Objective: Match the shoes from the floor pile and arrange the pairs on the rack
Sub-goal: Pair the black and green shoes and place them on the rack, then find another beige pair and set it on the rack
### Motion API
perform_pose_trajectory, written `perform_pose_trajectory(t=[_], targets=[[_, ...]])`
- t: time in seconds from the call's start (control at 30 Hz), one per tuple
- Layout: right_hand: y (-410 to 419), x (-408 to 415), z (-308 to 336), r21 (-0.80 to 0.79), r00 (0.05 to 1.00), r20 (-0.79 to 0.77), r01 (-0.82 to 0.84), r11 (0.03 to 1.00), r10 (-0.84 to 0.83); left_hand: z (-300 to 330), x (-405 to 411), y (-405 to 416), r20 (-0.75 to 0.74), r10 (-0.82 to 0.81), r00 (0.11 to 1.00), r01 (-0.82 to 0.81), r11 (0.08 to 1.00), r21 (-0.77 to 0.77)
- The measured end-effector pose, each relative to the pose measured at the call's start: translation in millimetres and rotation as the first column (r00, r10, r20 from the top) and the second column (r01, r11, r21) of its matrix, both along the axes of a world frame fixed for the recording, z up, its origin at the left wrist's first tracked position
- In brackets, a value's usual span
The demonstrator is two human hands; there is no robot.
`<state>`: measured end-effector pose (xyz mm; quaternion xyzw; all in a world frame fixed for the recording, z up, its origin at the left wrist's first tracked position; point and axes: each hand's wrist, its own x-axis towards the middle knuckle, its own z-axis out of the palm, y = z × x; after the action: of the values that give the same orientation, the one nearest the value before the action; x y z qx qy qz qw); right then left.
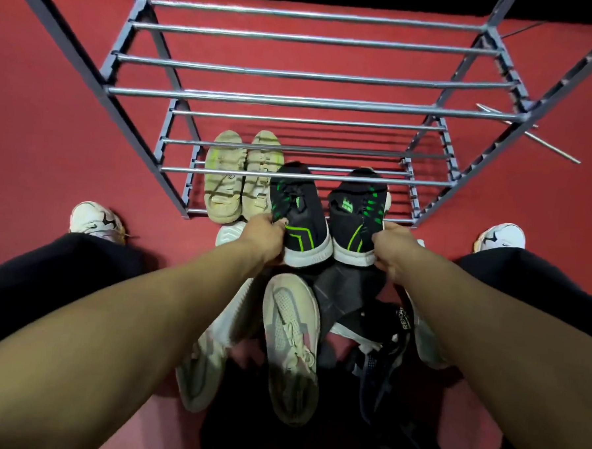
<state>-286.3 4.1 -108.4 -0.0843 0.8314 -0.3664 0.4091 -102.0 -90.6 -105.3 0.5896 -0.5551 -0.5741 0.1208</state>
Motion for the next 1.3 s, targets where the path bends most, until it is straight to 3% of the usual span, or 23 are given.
perform_pose_trajectory(t=[0.2, 0.5, 0.7, 0.83, 0.93, 1.1, 1.17, 1.23, 1.3], targets=[[-35.0, -43.9, -29.4, -0.105, 0.982, -0.187, -0.048, 0.993, 0.027, -39.3, -49.1, -37.1, 0.085, -0.065, 0.994, 0.075, 0.990, -0.118], [-76.2, -87.6, -75.0, -0.026, 0.977, -0.213, -0.017, 1.000, 0.011, -79.9, -93.5, -82.0, 0.265, -0.057, 0.963, 0.098, 0.985, -0.144], [-83.6, -90.5, -95.3, 0.001, 0.983, -0.165, -0.077, 0.997, 0.076, -93.6, -108.7, -95.6, 0.284, -0.233, 0.930, 0.218, 0.972, 0.081], [-86.1, -90.2, -98.8, 0.118, 0.971, -0.173, -0.146, 0.982, 0.165, -90.6, -116.0, -97.6, 0.597, -0.277, 0.753, 0.392, 0.917, -0.069], [-88.7, -96.6, -98.4, 0.174, 0.962, -0.173, -0.183, 0.968, 0.213, -83.7, -123.7, -98.1, 0.645, -0.300, 0.703, 0.462, 0.882, -0.093], [-76.5, -80.4, -82.3, 0.269, 0.919, -0.293, -0.185, 0.945, 0.263, -91.0, -107.4, -83.7, 0.460, -0.041, 0.887, 0.136, 0.975, -0.176], [-60.3, -65.0, -84.1, 0.349, 0.906, -0.313, -0.169, 0.922, 0.285, -90.5, -89.0, -57.5, 0.403, -0.026, 0.915, 0.121, 0.969, -0.213], [-44.6, -50.7, -78.6, 0.438, 0.852, -0.340, -0.231, 0.869, 0.398, -85.9, -69.1, -22.1, 0.452, -0.200, 0.870, 0.306, 0.935, -0.176], [-36.3, -44.6, -70.0, 0.537, 0.771, -0.280, -0.367, 0.759, 0.571, -83.7, -52.5, 4.4, 0.560, -0.412, 0.719, 0.550, 0.830, -0.095]])
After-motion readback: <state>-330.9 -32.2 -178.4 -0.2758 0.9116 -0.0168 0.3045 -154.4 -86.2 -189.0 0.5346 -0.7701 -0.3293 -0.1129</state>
